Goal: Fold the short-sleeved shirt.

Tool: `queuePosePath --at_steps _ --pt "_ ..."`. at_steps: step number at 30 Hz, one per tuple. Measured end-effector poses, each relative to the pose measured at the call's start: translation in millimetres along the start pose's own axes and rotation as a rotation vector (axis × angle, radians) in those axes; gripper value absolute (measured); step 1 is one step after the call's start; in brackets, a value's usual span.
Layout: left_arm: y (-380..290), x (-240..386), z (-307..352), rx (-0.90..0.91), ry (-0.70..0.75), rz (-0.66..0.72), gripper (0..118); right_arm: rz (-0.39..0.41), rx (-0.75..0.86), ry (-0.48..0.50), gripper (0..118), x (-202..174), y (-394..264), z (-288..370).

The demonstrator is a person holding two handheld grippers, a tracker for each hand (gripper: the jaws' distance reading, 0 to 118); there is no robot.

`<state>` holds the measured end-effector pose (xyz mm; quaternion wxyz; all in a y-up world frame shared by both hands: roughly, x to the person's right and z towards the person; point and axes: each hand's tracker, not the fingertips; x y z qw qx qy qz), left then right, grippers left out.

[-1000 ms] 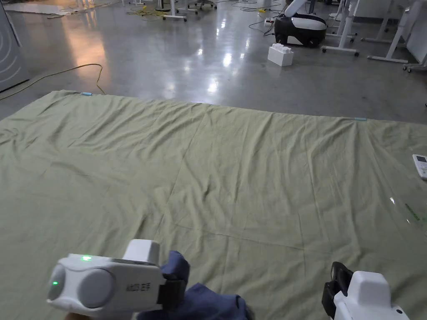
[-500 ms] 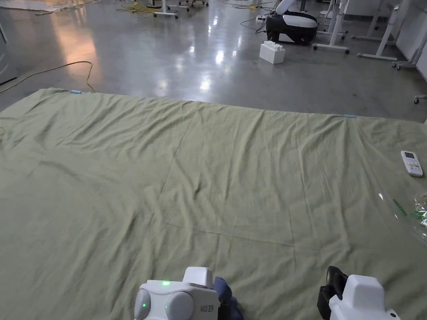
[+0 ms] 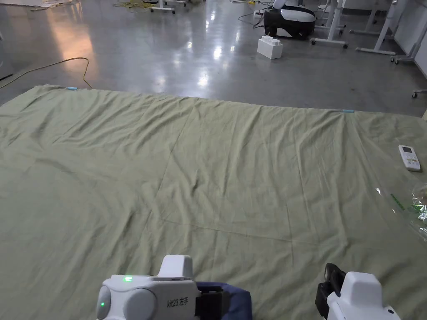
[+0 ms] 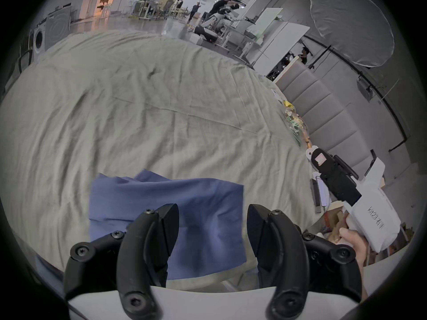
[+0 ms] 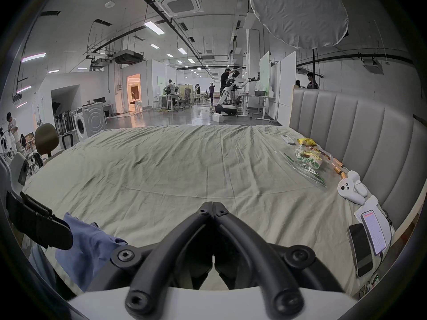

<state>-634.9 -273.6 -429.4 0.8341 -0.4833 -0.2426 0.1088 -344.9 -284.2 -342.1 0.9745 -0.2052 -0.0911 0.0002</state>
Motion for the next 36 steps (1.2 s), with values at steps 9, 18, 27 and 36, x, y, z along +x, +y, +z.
queuePosePath --at_steps 9,18,27,36 --pt "-30 1 -58 -0.083 0.009 0.048 11 -0.003 -0.004 0.006 1 -3 -2 2" --pt "-41 -3 -88 -0.060 -0.039 0.070 5 0.004 -0.006 0.002 1 -1 -1 6" --pt "-22 -1 -18 0.015 -0.140 -0.053 5 0.014 0.016 0.008 1 -5 9 9" --pt "7 -4 58 0.556 0.201 -0.276 5 0.027 0.126 -0.006 1 -25 35 11"
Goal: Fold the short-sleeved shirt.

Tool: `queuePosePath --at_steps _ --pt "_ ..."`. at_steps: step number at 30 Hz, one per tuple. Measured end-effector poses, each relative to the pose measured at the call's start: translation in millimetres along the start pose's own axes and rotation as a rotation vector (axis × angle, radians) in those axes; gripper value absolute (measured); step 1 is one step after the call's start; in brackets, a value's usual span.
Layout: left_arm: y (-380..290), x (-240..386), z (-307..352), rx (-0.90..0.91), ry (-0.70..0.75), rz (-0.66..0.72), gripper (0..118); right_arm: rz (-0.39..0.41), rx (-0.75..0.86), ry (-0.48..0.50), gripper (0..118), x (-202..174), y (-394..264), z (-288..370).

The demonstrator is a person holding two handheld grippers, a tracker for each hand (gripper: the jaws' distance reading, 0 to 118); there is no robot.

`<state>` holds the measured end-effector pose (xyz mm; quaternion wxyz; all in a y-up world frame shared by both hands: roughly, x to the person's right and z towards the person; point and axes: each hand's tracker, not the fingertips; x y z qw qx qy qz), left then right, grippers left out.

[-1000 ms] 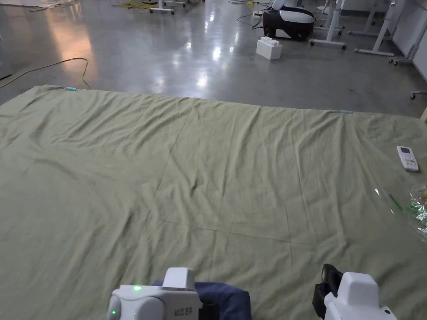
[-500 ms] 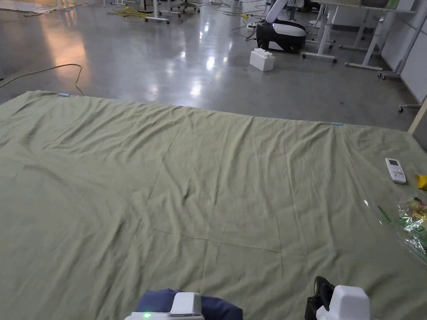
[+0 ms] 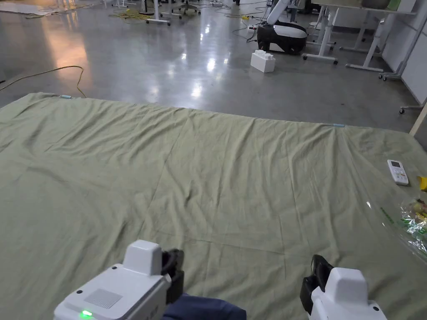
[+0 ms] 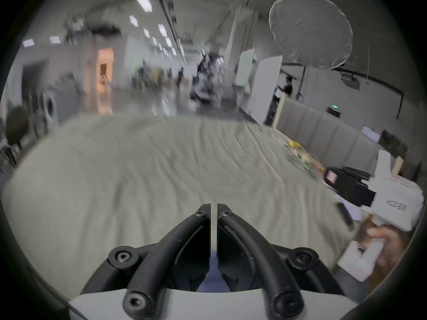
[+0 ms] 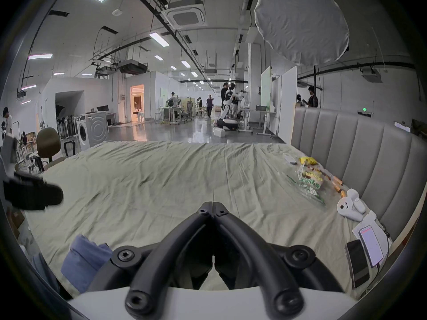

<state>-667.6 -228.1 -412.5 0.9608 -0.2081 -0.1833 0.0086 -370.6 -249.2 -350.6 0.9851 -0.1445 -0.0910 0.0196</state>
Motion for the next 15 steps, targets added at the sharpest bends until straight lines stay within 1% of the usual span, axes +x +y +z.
queuePosePath --at_steps 6,8,9,13,15 --pt "13 -18 13 0.201 0.198 -0.077 5 0.028 0.137 -0.035 1 -8 24 1" --pt "16 -23 13 0.245 0.264 -0.095 5 0.055 0.187 -0.047 1 -9 32 2" --pt "18 -28 14 0.263 0.300 -0.100 5 0.044 0.181 -0.049 1 -8 34 2" --pt "23 -45 14 0.288 0.352 -0.053 5 0.044 0.207 -0.066 1 -5 40 1" --pt "22 -50 14 0.290 0.365 -0.055 5 0.051 0.209 -0.074 1 -3 40 1"
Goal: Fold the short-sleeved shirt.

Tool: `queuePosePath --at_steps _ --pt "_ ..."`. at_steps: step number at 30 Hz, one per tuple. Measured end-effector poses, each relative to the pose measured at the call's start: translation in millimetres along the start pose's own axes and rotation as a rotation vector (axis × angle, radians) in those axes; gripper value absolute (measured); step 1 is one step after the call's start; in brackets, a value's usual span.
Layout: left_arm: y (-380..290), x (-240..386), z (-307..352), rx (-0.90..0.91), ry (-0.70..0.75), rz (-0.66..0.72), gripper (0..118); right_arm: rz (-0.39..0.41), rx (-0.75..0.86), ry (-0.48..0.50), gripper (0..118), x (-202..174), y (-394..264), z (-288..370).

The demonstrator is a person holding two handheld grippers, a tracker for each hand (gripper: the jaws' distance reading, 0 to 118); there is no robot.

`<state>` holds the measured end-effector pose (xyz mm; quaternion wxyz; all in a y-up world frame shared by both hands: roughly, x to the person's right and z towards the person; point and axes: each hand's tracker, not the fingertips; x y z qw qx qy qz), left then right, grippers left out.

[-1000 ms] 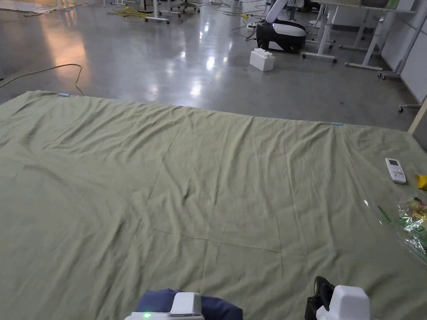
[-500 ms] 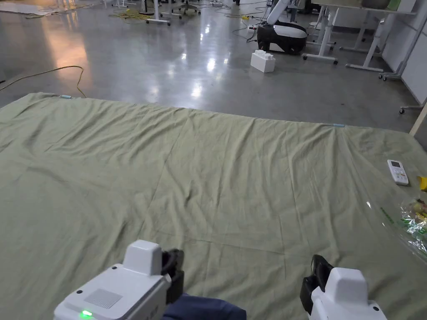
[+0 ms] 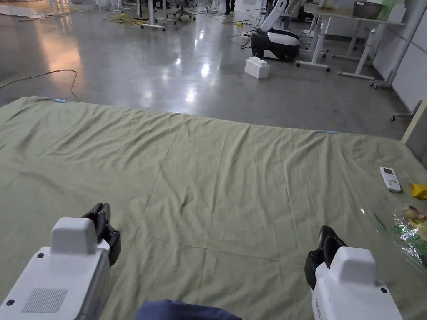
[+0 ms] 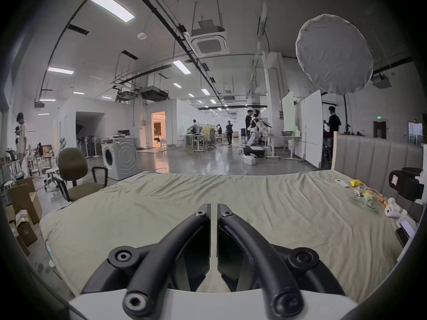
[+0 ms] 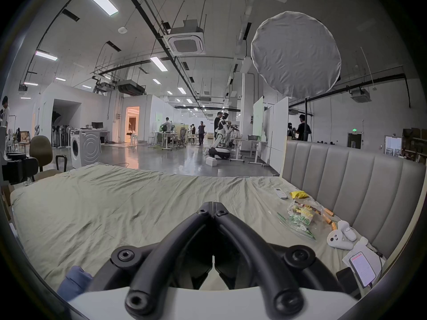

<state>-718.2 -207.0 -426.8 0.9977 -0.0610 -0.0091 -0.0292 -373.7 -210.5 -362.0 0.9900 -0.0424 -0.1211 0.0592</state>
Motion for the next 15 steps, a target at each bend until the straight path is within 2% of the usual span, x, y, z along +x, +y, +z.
queuePosePath --at_steps 6,8,10,15 --pt "-7 -13 -1 -0.026 0.007 -0.024 5 -0.013 -0.051 0.006 1 0 -9 12" --pt "-5 -10 0 -0.036 0.004 -0.028 5 -0.032 -0.135 0.063 1 -7 -21 21" --pt "-12 -16 -1 -0.060 0.003 -0.024 5 -0.013 -0.173 0.110 1 -19 -31 30" --pt "-43 -35 -6 -0.151 -0.022 0.004 5 -0.008 -0.290 0.245 1 -72 -69 48"
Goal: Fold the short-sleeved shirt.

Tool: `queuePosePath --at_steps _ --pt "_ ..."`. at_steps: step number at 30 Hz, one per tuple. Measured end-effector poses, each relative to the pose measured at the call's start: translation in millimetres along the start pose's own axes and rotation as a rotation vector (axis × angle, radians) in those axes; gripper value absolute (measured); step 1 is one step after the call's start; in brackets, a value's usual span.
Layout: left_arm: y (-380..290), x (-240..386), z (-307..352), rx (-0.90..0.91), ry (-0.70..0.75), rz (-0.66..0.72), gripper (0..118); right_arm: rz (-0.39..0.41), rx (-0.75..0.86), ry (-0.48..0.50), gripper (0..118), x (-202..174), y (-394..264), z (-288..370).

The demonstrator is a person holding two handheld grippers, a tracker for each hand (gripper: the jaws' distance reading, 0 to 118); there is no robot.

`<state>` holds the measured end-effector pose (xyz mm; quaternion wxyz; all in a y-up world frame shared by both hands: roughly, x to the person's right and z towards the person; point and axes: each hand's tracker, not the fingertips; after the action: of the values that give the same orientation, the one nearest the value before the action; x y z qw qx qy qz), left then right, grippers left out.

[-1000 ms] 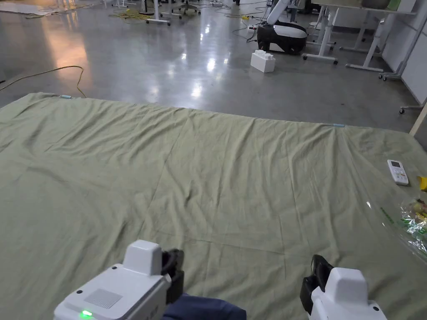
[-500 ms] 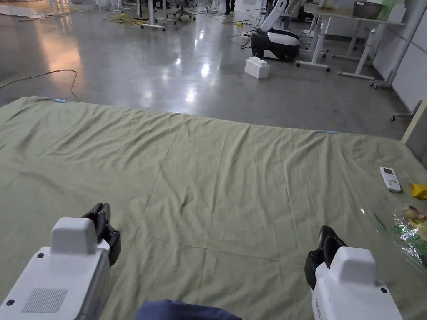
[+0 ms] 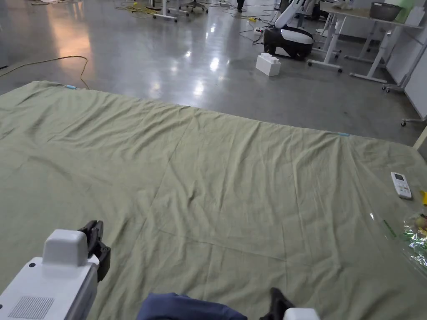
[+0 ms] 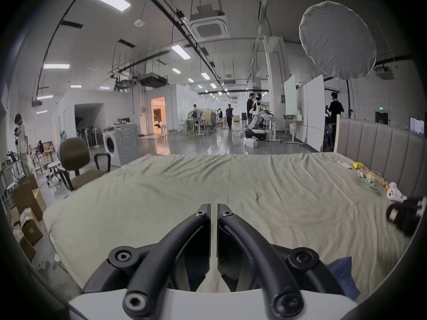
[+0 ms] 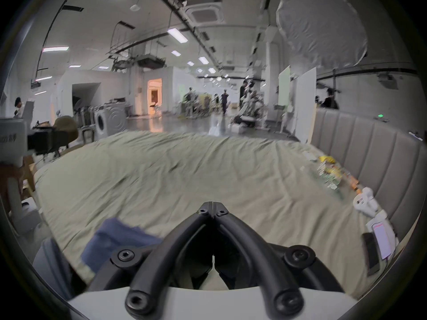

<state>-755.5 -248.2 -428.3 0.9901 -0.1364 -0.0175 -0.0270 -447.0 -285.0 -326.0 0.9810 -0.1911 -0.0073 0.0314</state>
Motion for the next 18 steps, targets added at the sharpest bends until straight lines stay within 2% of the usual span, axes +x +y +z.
queuePosePath --at_steps 4,9,11,13,15,16,17,18 --pt "-19 -6 4 -0.096 -0.038 0.035 5 -0.022 -0.086 0.114 1 -41 -25 -20" --pt "-47 -20 1 -0.224 -0.101 0.103 7 0.009 -0.148 0.077 1 -61 -46 -50" --pt "-56 -21 5 -0.297 -0.142 0.132 17 -0.019 -0.211 0.058 1 -59 -54 -64" --pt "-62 -26 -7 -0.385 -0.192 0.189 19 -0.016 -0.235 0.036 1 -56 -60 -72" --pt "-71 -27 -12 -0.465 -0.279 0.265 43 -0.008 -0.252 0.026 1 -54 -65 -78" --pt "-74 -27 -19 -0.500 -0.313 0.269 67 -0.011 -0.265 0.025 1 -52 -67 -80" --pt "-78 -26 -27 -0.546 -0.366 0.286 82 -0.020 -0.272 0.024 1 -50 -68 -79" --pt "-81 -24 -28 -0.576 -0.426 0.300 91 -0.026 -0.272 0.025 1 -49 -68 -78"
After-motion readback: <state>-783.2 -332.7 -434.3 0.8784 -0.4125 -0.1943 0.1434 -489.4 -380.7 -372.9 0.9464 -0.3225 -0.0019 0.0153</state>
